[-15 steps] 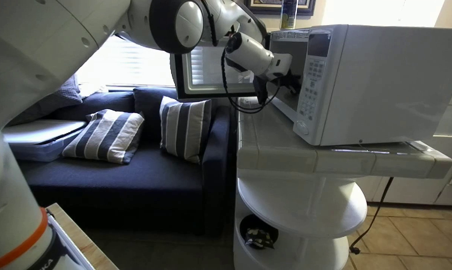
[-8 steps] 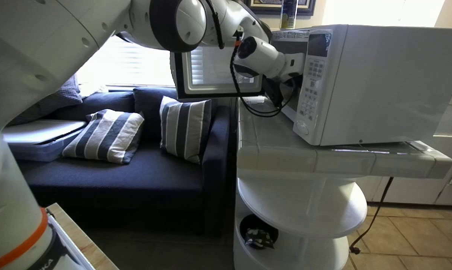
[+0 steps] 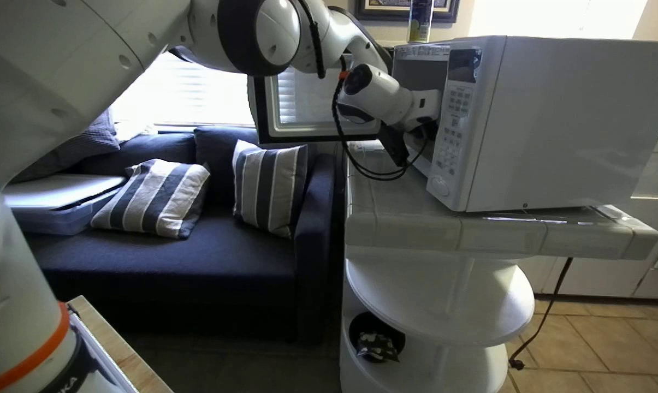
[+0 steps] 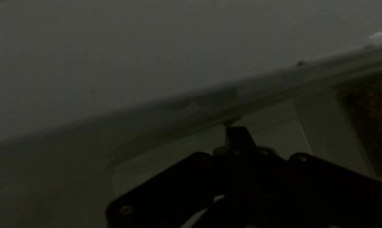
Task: Rotate the microwave plate
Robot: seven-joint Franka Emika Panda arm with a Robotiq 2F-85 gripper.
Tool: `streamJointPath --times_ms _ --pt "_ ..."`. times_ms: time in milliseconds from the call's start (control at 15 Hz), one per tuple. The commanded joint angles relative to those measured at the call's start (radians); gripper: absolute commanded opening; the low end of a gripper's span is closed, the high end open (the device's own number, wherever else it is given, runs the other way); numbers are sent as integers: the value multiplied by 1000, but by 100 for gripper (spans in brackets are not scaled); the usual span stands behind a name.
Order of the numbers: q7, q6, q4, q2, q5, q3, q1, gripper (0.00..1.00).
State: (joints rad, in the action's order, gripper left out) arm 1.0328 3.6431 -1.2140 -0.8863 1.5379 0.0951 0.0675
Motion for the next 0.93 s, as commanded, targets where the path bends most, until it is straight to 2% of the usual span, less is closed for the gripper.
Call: streamJointPath --times_ms 0,867 --pt "-8 -18 -47 12 -15 2 -1 0" --pt "21 -36 -140 78 42 64 9 0"
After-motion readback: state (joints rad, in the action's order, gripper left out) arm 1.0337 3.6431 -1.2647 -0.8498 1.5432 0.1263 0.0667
